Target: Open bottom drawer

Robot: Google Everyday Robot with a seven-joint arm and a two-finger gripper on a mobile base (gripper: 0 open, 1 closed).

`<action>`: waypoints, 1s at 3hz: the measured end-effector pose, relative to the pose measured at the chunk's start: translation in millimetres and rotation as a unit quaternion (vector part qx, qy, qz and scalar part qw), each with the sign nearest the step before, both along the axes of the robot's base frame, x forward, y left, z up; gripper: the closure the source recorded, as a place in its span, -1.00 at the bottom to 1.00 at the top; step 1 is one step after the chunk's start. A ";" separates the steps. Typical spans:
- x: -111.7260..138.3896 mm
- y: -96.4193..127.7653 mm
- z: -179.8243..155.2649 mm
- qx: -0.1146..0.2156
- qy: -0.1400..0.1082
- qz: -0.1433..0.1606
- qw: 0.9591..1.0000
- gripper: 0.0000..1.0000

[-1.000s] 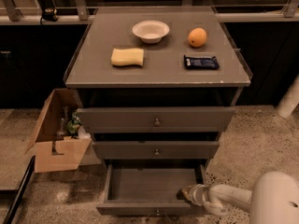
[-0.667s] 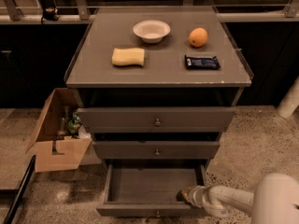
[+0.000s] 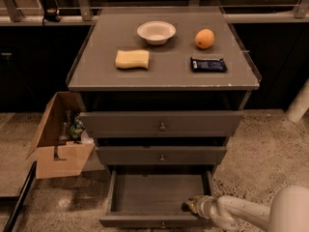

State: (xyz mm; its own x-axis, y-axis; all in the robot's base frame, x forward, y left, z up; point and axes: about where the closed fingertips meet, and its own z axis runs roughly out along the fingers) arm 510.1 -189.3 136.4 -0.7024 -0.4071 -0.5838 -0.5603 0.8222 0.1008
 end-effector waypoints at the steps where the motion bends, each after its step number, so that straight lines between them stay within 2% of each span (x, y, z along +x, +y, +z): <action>1: -12.7 4.2 8.4 0.011 -0.012 -0.002 1.000 -0.92; 2: -11.9 5.4 11.3 0.012 -0.015 -0.001 1.000 -1.00; 3: -13.7 10.2 33.8 0.017 -0.031 0.003 0.999 -1.00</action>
Offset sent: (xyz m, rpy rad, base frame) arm -0.0312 0.0152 0.0447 0.0500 -0.0975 0.0035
